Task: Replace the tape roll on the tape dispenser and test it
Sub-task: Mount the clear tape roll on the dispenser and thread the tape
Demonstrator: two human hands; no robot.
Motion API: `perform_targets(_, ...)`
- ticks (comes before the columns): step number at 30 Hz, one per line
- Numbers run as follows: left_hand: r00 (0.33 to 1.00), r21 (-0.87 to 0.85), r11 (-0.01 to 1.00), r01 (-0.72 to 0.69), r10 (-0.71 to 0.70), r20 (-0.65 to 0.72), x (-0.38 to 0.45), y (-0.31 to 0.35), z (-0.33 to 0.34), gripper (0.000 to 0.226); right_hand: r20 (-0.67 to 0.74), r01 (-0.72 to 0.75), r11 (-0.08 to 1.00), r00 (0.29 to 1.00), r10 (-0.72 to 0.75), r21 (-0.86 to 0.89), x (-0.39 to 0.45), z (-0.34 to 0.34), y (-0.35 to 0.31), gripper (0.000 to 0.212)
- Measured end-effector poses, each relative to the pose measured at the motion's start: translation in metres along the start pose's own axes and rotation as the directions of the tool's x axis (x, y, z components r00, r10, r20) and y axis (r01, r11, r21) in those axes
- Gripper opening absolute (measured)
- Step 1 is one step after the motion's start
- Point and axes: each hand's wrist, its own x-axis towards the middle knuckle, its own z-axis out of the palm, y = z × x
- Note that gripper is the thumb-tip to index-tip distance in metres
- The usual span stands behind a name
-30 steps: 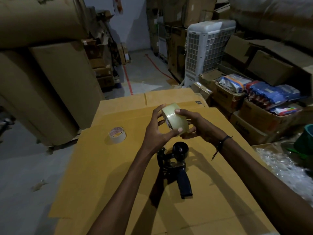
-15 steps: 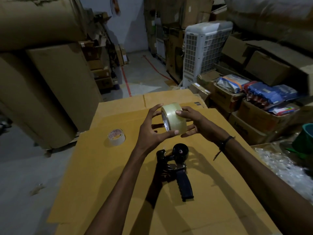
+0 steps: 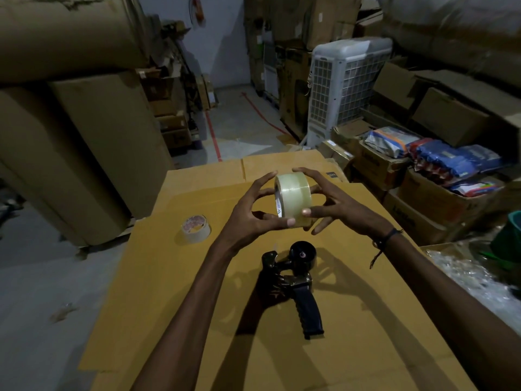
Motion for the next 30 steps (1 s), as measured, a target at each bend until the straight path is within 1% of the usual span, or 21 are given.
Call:
perform_targets(2, 1.0, 0.006, 1.0, 0.004, -0.004, -0.007, 0.0, 0.0, -0.001, 0.101, -0.027, 0.009, 0.996, 1.0, -0.011, -0.09, 0.001, 0.0, 0.0, 0.089)
perform_targets(4, 1.0, 0.023, 1.0, 0.01, -0.009, -0.027, -0.001, 0.002, -0.001, 0.096, -0.044, 0.042, 0.978, 0.998, -0.052, -0.203, 0.001, 0.0, 0.0, 0.088)
perform_targets(7, 0.997, -0.031, 0.997, 0.077, -0.077, -0.016, -0.002, 0.008, 0.002, 0.088, -0.031, 0.105, 0.948, 0.992, -0.12, -0.301, -0.002, 0.0, 0.0, 0.103)
perform_targets(9, 0.993, -0.075, 0.99, 0.12, -0.12, 0.002, -0.001, 0.01, 0.002, 0.085, -0.047, 0.14, 0.938, 0.985, -0.163, -0.316, -0.003, 0.0, 0.0, 0.104)
perform_targets(11, 0.988, -0.069, 0.986, 0.154, -0.152, 0.04, -0.001, 0.01, 0.001, 0.089, -0.07, 0.171, 0.934, 0.977, -0.202, -0.314, -0.002, 0.001, 0.001, 0.097)
perform_targets(13, 0.982, -0.025, 0.985, 0.171, -0.168, 0.087, -0.001, 0.009, -0.002, 0.096, -0.105, 0.176, 0.94, 0.971, -0.215, -0.293, 0.0, 0.002, 0.002, 0.089)
perform_targets(15, 0.981, 0.012, 0.988, 0.154, -0.154, 0.117, -0.003, 0.008, -0.004, 0.1, -0.12, 0.154, 0.958, 0.975, -0.187, -0.242, 0.001, 0.004, 0.003, 0.083)
perform_targets(19, 0.986, 0.009, 0.995, 0.097, -0.097, 0.136, -0.002, 0.012, -0.008, 0.1, -0.11, 0.092, 0.984, 0.988, -0.11, -0.152, 0.005, 0.012, 0.001, 0.071)
perform_targets(22, 0.991, 0.007, 0.996, 0.089, -0.09, 0.097, -0.005, 0.013, -0.006, 0.093, -0.127, 0.039, 0.996, 0.991, -0.049, -0.084, 0.008, 0.018, 0.0, 0.071)
perform_targets(24, 0.993, 0.021, 0.994, 0.108, -0.109, 0.053, -0.006, 0.014, -0.003, 0.087, -0.101, 0.019, 0.998, 0.995, -0.025, -0.053, 0.007, 0.019, 0.0, 0.071)
perform_targets(26, 0.986, 0.003, 0.987, 0.162, -0.162, 0.03, -0.004, 0.014, -0.001, 0.082, -0.067, 0.04, 0.996, 0.997, -0.045, -0.083, 0.005, 0.019, 0.002, 0.078)
perform_targets(28, 0.975, -0.021, 0.975, 0.22, -0.22, 0.018, -0.001, 0.012, -0.001, 0.081, -0.062, 0.055, 0.99, 0.996, -0.064, -0.126, 0.005, 0.018, 0.005, 0.084)
perform_targets(30, 0.967, -0.01, 0.967, 0.254, -0.253, 0.041, 0.001, 0.01, -0.002, 0.084, -0.083, 0.042, 0.995, 0.995, -0.05, -0.088, 0.007, 0.017, 0.007, 0.081)
